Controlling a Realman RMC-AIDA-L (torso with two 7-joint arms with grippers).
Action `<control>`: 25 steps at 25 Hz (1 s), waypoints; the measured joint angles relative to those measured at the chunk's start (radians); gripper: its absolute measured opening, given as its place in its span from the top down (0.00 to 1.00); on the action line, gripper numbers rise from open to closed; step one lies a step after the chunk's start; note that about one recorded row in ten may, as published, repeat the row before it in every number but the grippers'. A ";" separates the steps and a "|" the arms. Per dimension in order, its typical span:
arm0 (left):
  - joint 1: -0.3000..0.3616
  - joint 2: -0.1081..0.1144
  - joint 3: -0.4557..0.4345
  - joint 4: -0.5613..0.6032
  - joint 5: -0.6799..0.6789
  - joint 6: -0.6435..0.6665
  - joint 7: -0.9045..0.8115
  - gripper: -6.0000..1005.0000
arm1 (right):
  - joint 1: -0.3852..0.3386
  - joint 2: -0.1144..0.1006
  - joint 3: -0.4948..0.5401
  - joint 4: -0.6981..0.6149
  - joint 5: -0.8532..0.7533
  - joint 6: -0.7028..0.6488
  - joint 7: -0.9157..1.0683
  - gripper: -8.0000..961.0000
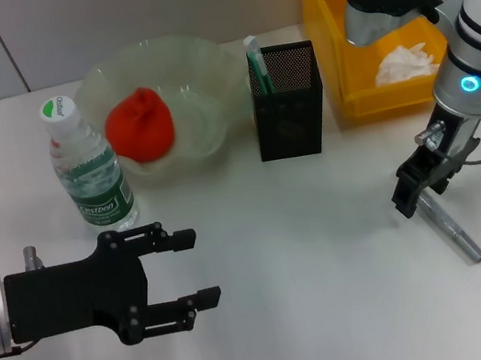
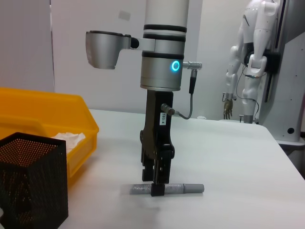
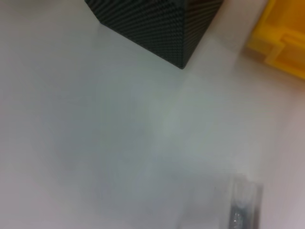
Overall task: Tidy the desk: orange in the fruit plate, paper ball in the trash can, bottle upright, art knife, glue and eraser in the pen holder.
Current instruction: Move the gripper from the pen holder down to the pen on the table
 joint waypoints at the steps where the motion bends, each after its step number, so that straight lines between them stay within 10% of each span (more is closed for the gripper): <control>1: 0.000 0.000 0.000 0.000 0.000 0.000 0.000 0.24 | -0.001 0.001 -0.001 0.001 0.000 0.003 0.000 0.40; 25: 0.000 0.000 -0.006 0.000 -0.001 0.004 0.000 0.23 | -0.015 -0.001 -0.050 0.001 0.000 0.017 0.000 0.69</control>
